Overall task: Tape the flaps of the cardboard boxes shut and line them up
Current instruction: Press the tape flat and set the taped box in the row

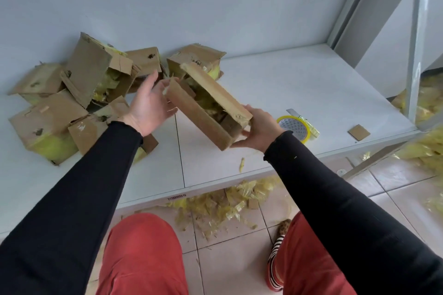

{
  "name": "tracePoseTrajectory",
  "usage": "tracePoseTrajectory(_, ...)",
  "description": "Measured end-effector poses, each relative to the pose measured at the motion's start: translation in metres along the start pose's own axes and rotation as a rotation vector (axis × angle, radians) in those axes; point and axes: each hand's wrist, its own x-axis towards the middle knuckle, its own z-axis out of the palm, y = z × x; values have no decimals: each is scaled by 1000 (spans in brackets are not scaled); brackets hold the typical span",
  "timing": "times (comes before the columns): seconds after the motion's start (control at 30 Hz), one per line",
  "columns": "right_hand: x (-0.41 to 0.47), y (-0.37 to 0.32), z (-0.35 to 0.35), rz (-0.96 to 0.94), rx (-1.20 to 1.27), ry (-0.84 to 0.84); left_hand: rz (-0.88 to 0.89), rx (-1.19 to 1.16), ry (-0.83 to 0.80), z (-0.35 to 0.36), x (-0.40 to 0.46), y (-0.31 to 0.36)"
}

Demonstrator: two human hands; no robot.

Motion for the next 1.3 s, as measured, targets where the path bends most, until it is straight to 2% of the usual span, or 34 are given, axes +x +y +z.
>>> tracePoseTrajectory(0.13,-11,17,15,58,-97,3,6,167,-5,12,3,-17)
tracePoseTrajectory(0.23,-17,32,16,7,-479,33,-10,326,27,30,0,-35)
tracePoseTrajectory(0.27,-17,35,16,-29,-538,24,-15,360,27,35,-1,-40)
tracePoseTrajectory(0.5,-14,28,14,-370,-466,-51,147,319,196,47,-27,-54)
tracePoseTrajectory(0.63,-10,25,28,-448,-545,-159,180,320,119,54,-48,-67)
tracePoseTrajectory(0.77,-3,36,37,-556,-773,-118,153,485,78,65,-50,-71)
tracePoseTrajectory(0.9,5,39,35,-601,-864,-65,164,668,73,66,-49,-69)
tracePoseTrajectory(1.17,9,29,39,-621,-1004,3,161,734,102,72,-41,-68)
tracePoseTrajectory(1.23,7,26,41,-610,-955,10,151,731,133,71,-36,-65)
tracePoseTrajectory(1.3,3,25,41,-550,-804,-3,115,702,185,66,-28,-57)
